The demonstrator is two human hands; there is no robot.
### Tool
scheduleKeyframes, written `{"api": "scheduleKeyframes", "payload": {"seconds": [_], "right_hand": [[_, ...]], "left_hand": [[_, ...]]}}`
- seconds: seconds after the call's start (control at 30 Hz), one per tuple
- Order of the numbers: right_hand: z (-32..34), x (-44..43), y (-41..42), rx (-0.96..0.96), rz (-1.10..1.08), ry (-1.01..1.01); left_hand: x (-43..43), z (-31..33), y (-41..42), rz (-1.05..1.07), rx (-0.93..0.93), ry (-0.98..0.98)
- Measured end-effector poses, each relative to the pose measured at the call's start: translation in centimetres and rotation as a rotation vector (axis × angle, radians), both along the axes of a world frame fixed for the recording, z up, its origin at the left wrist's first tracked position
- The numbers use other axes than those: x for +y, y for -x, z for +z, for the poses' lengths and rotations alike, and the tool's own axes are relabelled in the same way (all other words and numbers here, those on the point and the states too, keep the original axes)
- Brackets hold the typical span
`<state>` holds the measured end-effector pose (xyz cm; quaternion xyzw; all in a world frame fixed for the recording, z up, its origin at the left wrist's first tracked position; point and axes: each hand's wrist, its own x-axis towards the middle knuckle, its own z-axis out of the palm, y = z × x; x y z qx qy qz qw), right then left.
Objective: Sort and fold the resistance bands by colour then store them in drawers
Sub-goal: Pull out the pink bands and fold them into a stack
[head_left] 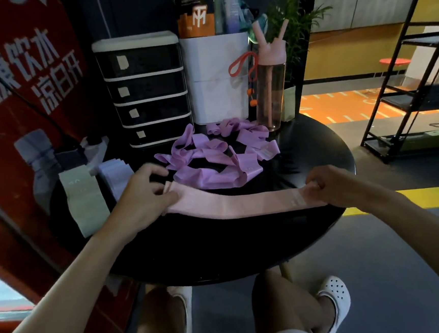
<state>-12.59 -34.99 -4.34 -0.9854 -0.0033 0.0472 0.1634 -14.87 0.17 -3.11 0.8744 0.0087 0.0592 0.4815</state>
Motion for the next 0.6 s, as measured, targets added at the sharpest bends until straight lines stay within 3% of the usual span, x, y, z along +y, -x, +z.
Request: {"api": "scheduleKeyframes", "payload": {"seconds": [0.07,0.1,0.2,0.33,0.5,0.6], "right_hand": [[0.9,0.5,-0.1,-0.048,0.03,0.086],[1.9,1.2,0.0,-0.105,0.075,0.024],[5.8,5.1,1.5,-0.142,0.335,-0.496],[9.4,9.5,2.5,-0.092,0.516,-0.672],[10.4,11.0,2.9,-0.218,0.488,-0.823],[11.1,11.9,3.0,-0.248,0.447,-0.953]], "left_hand": [[-0.7,2.3,0.4,-0.076,-0.122,-0.108],[-1.2,3.8,0.6,-0.124,-0.171,-0.142],[-3.1,8.0,1.2,-0.292,-0.257,-0.192],[-4.7,12.7,2.7,-0.446,-0.299,-0.254],[-4.0,14.4,3.2,-0.369,-0.393,-0.238],[-3.9,12.6,2.9,-0.208,-0.43,0.035]]}}
